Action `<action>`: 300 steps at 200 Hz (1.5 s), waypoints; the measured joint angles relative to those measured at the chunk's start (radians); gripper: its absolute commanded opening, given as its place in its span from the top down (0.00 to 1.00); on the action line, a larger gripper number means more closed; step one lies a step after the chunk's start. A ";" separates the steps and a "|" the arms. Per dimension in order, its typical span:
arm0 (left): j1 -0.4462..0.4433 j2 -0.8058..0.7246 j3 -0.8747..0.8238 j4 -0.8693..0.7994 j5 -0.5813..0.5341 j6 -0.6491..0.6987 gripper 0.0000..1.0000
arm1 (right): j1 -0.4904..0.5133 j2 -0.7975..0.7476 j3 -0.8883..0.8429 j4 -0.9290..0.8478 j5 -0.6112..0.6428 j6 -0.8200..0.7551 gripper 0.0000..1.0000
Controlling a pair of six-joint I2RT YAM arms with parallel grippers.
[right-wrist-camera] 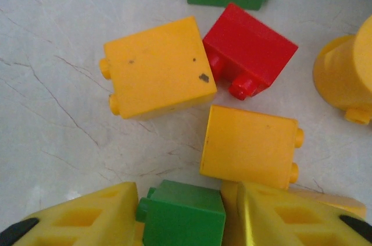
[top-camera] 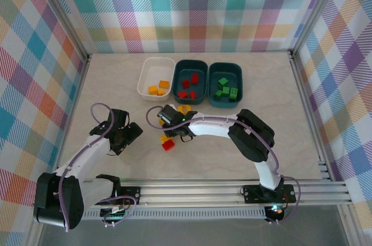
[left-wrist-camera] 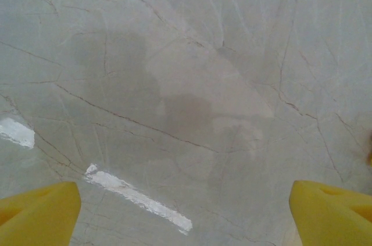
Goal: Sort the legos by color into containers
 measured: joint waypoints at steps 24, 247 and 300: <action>0.002 -0.017 0.000 0.000 0.000 0.007 0.08 | 0.019 0.006 0.010 -0.018 0.004 -0.003 0.54; -0.262 0.100 0.142 0.000 0.035 0.026 0.17 | -0.443 -0.392 -0.187 0.044 0.054 -0.044 0.69; -0.450 0.305 0.239 -0.002 -0.015 -0.005 0.14 | -0.650 -0.249 -0.117 0.021 -0.026 -0.026 0.58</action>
